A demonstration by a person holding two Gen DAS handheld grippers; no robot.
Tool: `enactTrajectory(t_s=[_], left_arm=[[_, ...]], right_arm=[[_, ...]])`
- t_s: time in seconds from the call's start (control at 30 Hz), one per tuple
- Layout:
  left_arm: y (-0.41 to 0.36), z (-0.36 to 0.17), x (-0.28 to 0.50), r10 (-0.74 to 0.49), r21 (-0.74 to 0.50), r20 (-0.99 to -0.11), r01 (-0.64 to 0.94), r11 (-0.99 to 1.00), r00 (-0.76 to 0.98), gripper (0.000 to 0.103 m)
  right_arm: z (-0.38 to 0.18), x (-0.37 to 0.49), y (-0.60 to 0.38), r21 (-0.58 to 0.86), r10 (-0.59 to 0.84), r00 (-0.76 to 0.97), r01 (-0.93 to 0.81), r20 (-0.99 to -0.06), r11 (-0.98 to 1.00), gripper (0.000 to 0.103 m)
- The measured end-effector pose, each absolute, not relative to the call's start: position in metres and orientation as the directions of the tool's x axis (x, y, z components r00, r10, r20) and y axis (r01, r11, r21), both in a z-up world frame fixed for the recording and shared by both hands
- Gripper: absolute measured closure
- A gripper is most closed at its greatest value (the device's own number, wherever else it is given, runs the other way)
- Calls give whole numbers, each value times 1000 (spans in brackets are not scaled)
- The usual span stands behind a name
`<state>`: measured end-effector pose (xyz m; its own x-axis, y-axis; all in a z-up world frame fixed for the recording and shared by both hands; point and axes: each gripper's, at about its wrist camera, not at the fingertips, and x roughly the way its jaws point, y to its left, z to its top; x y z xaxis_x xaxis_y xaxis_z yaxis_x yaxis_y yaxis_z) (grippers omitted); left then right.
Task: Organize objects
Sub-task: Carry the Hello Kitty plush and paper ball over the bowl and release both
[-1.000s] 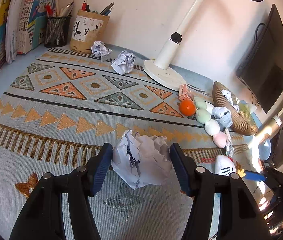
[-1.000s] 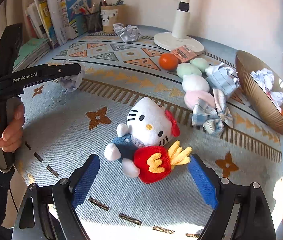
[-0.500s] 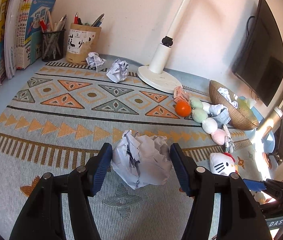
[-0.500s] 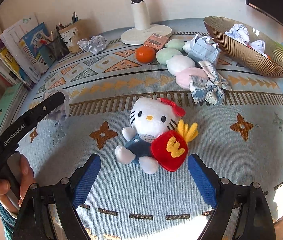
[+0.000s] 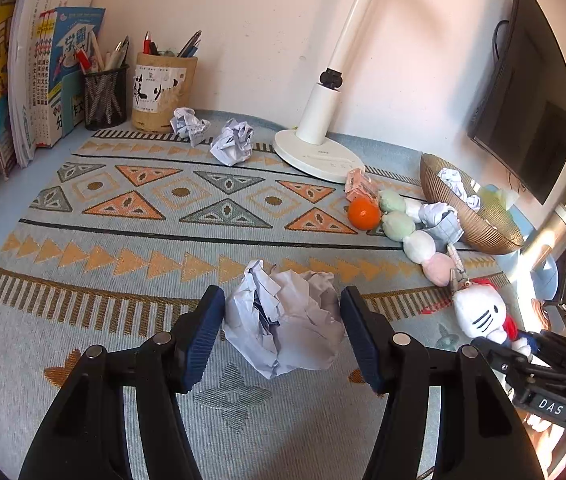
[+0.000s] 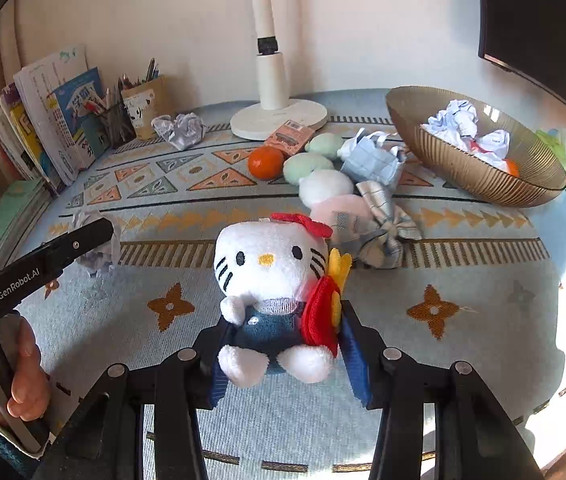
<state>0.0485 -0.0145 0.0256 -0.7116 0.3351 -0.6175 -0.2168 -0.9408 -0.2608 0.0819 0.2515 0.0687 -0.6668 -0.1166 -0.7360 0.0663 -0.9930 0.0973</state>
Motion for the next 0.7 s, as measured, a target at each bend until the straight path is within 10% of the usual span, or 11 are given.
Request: enactTrajectory(t_s=[0.33, 0.63, 0.7], left_arm=[[132, 129, 4, 476, -152, -521, -472, -868, -708, 45], [257, 110, -67, 521, -153, -543, -533, -832, -658, 42], [266, 102, -75, 516, -175, -547, -513, -840, -659, 33]], right_arm=[[171, 38, 411, 205, 116, -845, -256, -522, -945, 56], [147, -50, 456, 248, 72, -791, -275, -608, -929, 55], [139, -62, 455, 227, 71, -774, -270, -629, -936, 42]])
